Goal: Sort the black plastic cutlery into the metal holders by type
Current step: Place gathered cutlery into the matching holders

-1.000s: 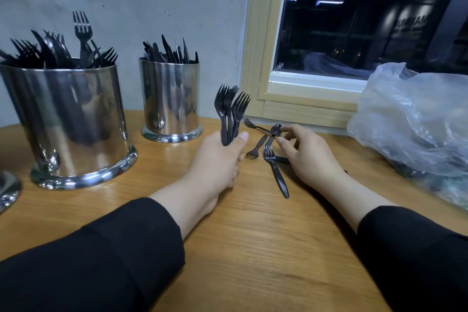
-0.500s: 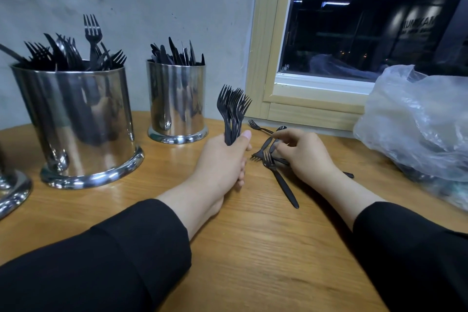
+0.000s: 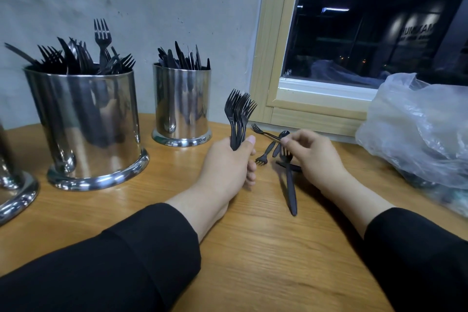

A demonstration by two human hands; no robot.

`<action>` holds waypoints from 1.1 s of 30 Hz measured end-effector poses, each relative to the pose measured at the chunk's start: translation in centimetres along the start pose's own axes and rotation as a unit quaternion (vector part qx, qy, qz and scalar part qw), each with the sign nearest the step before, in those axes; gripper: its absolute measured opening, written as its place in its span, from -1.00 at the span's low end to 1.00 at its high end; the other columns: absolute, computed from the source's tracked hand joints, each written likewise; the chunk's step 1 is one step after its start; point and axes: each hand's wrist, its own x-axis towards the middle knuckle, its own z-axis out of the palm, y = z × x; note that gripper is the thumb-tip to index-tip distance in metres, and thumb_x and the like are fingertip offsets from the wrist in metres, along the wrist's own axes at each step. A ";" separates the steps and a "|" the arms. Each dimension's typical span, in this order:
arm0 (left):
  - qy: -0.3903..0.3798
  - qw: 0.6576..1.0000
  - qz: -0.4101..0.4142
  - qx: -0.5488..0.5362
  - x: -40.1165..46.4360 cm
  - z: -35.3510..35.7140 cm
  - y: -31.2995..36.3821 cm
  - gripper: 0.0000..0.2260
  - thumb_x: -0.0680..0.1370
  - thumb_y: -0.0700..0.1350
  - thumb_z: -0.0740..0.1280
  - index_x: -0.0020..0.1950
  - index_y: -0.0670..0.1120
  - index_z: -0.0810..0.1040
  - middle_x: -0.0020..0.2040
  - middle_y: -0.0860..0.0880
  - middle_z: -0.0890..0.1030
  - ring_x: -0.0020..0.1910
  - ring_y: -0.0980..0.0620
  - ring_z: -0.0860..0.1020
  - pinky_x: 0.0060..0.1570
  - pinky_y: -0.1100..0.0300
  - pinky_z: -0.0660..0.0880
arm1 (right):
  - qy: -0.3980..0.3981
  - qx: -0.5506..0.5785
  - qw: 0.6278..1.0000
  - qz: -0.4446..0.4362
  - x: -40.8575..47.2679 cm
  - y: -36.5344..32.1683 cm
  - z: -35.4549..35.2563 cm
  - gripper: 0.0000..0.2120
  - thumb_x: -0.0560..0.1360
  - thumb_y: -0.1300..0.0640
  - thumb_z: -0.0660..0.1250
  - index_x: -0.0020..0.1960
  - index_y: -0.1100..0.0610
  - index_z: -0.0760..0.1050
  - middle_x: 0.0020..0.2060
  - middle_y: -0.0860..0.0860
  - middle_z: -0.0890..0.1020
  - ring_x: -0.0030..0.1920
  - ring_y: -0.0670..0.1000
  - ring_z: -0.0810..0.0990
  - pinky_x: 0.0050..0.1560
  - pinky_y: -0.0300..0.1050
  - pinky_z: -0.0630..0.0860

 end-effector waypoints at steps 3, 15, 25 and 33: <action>-0.017 1.000 -0.016 0.007 0.0 0.0 -0.1 -0.75 0.69 -0.02 0.29 -0.02 -0.19 0.56 -0.18 -0.15 0.71 -0.27 -0.06 0.69 -0.21 0.12 0.65 | 0.082 0.055 0.995 -0.031 0.0 -0.2 -0.8 -0.88 0.59 0.03 0.38 -0.07 0.05 0.59 -0.39 -0.21 0.61 -0.39 -0.25 0.50 -0.30 -0.40 0.38; -0.025 0.996 0.006 0.085 1.0 -0.1 -1.1 -0.82 0.64 0.00 0.35 -0.16 0.03 0.53 -0.37 0.09 0.47 -0.36 0.01 0.40 -0.22 0.06 0.38 | 0.048 -0.005 0.997 -0.060 -0.4 -0.9 1.7 -0.84 0.62 0.06 0.33 0.18 0.01 0.57 -0.10 -0.07 0.68 -0.05 -0.10 0.63 0.00 -0.23 0.50; 0.041 0.998 -0.001 0.037 1.6 -0.6 -1.1 -0.85 0.61 0.00 0.38 -0.16 0.07 0.55 -0.36 0.09 0.49 -0.37 0.05 0.38 -0.34 0.14 0.32 | -0.134 -0.305 0.939 -0.084 -0.4 -0.1 3.3 -0.72 0.59 -0.05 0.33 0.25 0.02 0.60 0.19 -0.04 0.63 0.21 0.05 0.56 0.27 0.07 0.45; 0.055 0.997 0.038 0.047 0.9 -0.8 0.3 -0.77 0.68 -0.06 0.30 -0.04 -0.20 0.58 -0.36 -0.04 0.59 -0.44 0.01 0.51 -0.45 0.17 0.48 | 0.091 -0.131 0.972 -0.174 -0.8 -2.3 1.9 -0.80 0.59 0.10 0.38 -0.15 0.16 0.64 -0.28 0.02 0.63 -0.25 -0.06 0.54 -0.20 -0.26 0.36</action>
